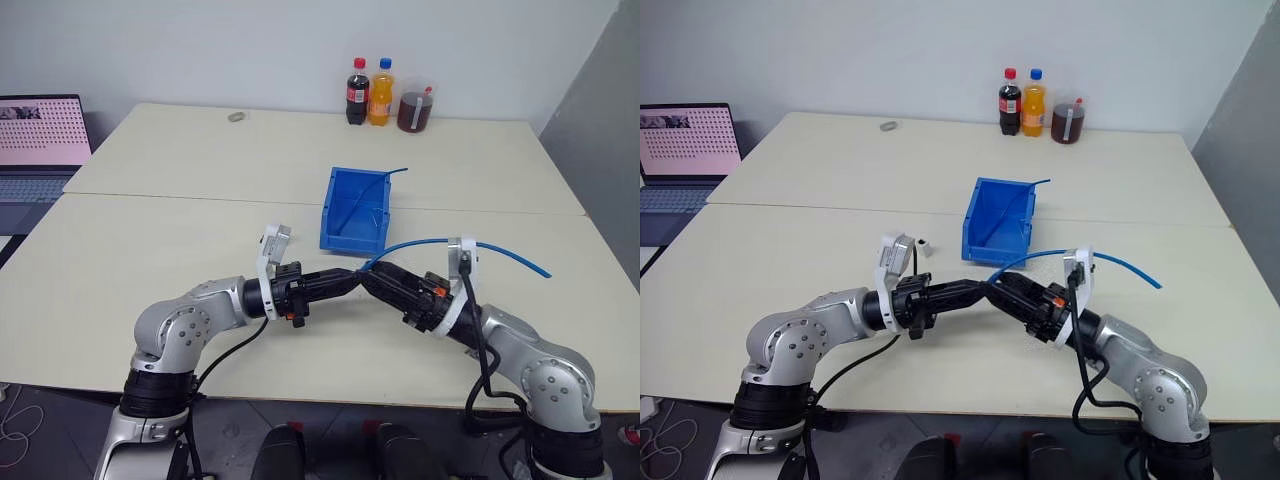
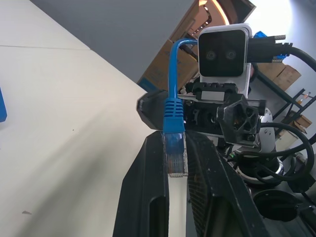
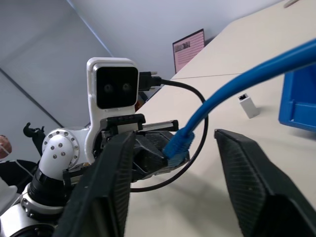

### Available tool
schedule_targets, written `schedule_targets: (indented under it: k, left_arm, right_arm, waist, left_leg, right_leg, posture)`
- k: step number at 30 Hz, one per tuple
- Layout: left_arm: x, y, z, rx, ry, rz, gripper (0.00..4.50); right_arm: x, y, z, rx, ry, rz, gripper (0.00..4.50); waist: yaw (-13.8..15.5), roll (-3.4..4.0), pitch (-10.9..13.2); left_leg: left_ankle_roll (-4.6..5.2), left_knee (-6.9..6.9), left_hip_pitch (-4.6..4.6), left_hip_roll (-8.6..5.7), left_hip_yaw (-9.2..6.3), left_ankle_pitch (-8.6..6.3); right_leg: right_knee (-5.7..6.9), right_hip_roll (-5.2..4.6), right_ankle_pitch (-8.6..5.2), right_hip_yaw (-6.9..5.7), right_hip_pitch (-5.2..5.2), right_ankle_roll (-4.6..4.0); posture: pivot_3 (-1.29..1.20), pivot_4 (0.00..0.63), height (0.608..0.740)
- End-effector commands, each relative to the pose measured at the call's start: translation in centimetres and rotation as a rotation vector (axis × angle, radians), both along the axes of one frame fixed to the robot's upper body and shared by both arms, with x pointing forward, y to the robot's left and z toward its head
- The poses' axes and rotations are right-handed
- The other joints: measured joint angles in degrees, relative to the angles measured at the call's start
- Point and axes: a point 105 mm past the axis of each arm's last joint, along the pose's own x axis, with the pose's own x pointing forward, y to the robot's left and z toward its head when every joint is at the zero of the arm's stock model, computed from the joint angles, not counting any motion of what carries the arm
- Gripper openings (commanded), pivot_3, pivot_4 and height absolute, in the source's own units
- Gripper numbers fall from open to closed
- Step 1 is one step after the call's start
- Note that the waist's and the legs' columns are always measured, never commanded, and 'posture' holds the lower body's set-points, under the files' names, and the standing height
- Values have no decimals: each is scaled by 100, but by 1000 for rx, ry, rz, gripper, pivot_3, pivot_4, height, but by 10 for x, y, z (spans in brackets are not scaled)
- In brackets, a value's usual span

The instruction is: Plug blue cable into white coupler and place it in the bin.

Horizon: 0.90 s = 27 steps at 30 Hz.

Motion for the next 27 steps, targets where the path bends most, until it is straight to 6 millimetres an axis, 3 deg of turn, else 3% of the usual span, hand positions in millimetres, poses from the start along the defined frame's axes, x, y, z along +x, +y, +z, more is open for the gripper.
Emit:
schedule_targets:
  k: [1, 7, 17, 18, 27]
  left_arm:
    - [-5, 0, 12, -21, -43, -25, 224]
    - [-5, 2, 9, 12, -64, -32, 224]
    - [1, 9, 9, -9, -80, 20, 224]
    - [2, 10, 10, -19, -72, 25, 924]
    - [-4, 22, 5, -32, -19, 55, 2601]
  right_arm:
    - [-4, 4, 11, 28, -40, 46, 1446]
    - [-8, 10, 13, 28, -40, 109, 162]
    - [-15, 17, 11, 29, -23, 180, 89]
    - [-15, 18, 11, 29, -25, 181, 89]
    - [-11, 17, 11, 20, -38, 170, 73]
  waist:
    - [0, 0, 0]
    - [0, 0, 0]
    - [1, 1, 0]
    - [1, 0, 0]
    - [-1, 1, 1]
  left_leg:
    - [0, 0, 0, 0, 0, 0]
    - [0, -1, -1, 0, 0, 0]
    - [0, -1, -3, 0, 0, 0]
    - [0, -1, -3, 0, 0, 0]
    - [0, -1, -4, 2, 0, 0]
  right_leg:
    - [0, 0, 0, 1, 0, 0]
    - [0, 0, 0, 0, -1, 0]
    - [-2, -1, -1, -1, -3, -1]
    - [-2, 0, -1, -1, -3, -1]
    - [-2, 0, -1, -2, -5, -1]
  posture:
    - [0, 150, 740]
    - [0, 150, 740]
    - [0, 150, 740]
    - [0, 150, 740]
    - [0, 150, 740]
